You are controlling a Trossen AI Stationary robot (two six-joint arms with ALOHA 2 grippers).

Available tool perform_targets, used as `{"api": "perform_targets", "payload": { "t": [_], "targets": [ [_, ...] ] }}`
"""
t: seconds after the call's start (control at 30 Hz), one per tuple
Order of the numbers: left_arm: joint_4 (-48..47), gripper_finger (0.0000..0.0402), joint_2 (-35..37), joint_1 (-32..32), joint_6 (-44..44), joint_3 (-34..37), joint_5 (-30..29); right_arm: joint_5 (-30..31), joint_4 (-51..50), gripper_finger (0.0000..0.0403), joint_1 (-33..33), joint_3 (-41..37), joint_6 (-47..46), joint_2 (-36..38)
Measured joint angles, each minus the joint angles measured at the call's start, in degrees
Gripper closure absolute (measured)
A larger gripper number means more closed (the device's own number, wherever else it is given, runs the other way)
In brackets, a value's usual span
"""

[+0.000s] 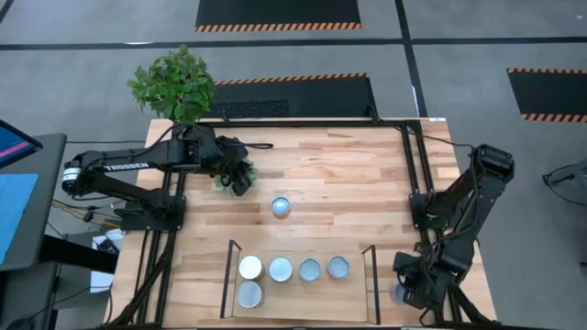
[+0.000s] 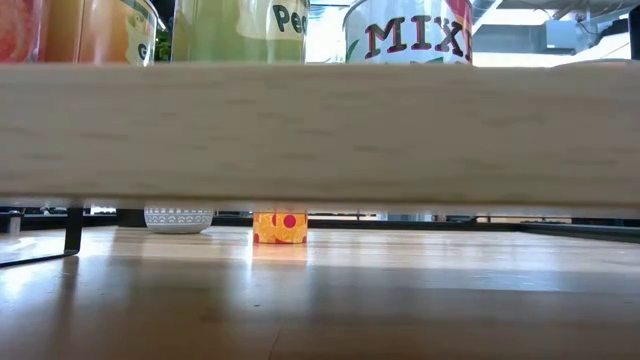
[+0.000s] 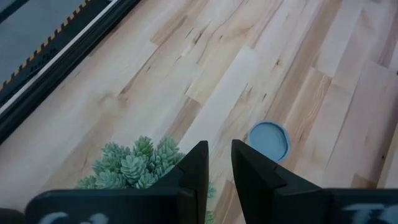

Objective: Pick and place cans onto a shelf
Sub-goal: Put the blue can on the shelf

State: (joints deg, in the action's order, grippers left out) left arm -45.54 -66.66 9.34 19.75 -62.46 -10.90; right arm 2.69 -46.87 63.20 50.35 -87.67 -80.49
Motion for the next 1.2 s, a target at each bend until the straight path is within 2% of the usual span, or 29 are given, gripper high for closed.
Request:
{"api": "perform_targets", "payload": {
  "t": [0.17, 0.4, 0.47, 0.57, 0.63, 0.8, 0.9, 1.0, 1.07, 1.13, 1.2],
  "targets": [
    [0.0, 0.0343, 0.0, 0.0, 0.0, 0.0, 0.0, -2.5, 4.1, 0.0285, 0.0, 0.0, 2.6, -3.5],
    [0.0, 0.0343, 0.0, 0.0, 0.0, 0.0, 0.0, -5.8, 4.7, 0.0289, -2.0, 0.4, 1.0, -7.6],
    [-0.1, 0.0343, 0.0, 0.0, 0.0, 0.0, 0.0, -6.4, 4.6, 0.0306, -3.2, 0.3, 1.1, -7.5],
    [0.0, 0.0343, 0.0, 0.0, 0.0, 0.0, 0.0, -6.7, 3.5, 0.0366, -5.3, 0.1, 1.2, -6.3],
    [0.0, 0.0343, 0.0, 0.0, 0.0, 0.0, 0.0, -6.5, 2.6, 0.0388, -6.4, 0.1, 1.6, -5.2],
    [-0.1, 0.0343, 0.0, 0.0, 0.0, 0.0, 0.0, -4.0, -5.4, 0.0396, -8.9, 0.1, 0.0, 0.6],
    [-0.1, 0.0343, 0.0, 0.0, 0.0, 0.0, 0.0, -3.2, -17.2, 0.0398, -9.5, 3.2, -3.5, 5.1],
    [-0.2, 0.0343, 0.0, 0.0, -0.6, 0.0, 0.0, -0.5, -32.4, 0.0398, -9.6, 8.2, -8.0, 8.9],
    [-0.2, 0.0343, 0.0, 0.0, -1.2, 0.0, 0.0, 4.1, -40.6, 0.0398, -9.8, 12.4, -10.4, 11.0],
    [-0.2, 0.0343, 0.0, 0.0, -1.5, 0.0, 0.0, 9.8, -43.8, 0.0398, -10.7, 16.0, -12.1, 12.5],
    [-0.2, 0.0343, 0.0, 0.0, -1.5, 0.0, -0.1, 17.0, -41.8, 0.0398, -12.2, 17.4, -11.0, 14.5]
  ]
}}
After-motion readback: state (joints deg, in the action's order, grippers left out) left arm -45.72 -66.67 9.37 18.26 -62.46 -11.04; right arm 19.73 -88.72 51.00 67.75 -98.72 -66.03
